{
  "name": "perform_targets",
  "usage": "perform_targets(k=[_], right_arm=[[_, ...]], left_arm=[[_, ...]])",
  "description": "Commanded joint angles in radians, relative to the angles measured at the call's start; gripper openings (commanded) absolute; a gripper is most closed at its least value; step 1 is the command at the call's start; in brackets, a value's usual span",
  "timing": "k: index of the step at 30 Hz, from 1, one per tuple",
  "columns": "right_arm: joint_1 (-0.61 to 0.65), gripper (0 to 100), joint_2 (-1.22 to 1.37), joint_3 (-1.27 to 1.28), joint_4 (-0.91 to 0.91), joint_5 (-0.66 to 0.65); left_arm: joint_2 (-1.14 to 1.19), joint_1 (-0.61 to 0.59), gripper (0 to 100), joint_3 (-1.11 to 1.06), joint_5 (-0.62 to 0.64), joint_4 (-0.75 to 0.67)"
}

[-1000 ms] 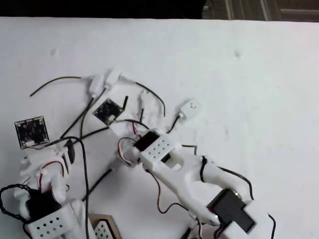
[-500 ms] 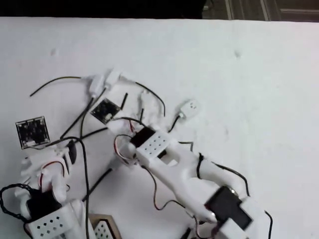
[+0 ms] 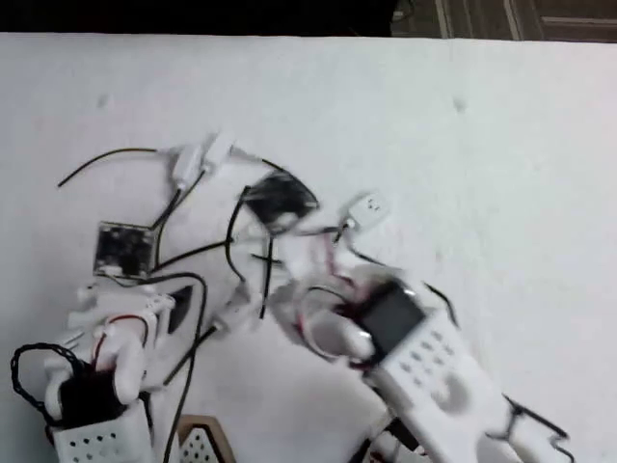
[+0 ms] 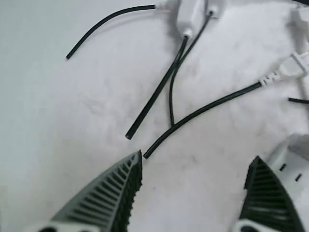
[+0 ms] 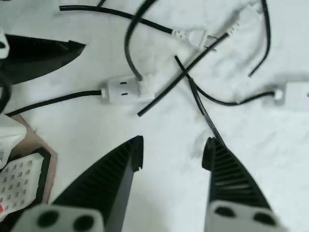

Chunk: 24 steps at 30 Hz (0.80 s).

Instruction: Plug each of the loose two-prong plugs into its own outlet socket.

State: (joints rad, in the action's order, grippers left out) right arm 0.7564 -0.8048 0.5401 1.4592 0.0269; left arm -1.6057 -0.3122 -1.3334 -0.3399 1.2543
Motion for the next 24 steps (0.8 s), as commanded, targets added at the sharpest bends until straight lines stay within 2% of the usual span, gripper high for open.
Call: perform_targets(k=[1, 5, 8, 14, 19, 24], right_arm=[[-0.13, 18.7, -0.122, 0.038, 0.064, 0.025], [-0.297, 19.0, -0.18, 0.19, -0.01, 0.017], [-0.343, 19.0, -0.188, 0.322, -0.147, 0.017], [-0.398, 18.7, -0.188, 0.473, -0.381, 0.025], [-0.437, 18.7, -0.188, 0.485, -0.406, 0.026], [-0.44, 18.7, -0.188, 0.491, -0.406, 0.026]], left_arm=[[0.004, 0.12, 34, 0.103, -0.094, 0.104], [0.005, 0.193, 34, 0.107, -0.124, 0.121], [0.059, 0.231, 34, 0.107, -0.163, 0.12], [0.46, 0.274, 34, 0.19, -0.186, 0.038], [0.756, 0.355, 34, 0.29, -0.178, -0.028], [0.966, 0.409, 34, 0.281, -0.11, -0.192]])
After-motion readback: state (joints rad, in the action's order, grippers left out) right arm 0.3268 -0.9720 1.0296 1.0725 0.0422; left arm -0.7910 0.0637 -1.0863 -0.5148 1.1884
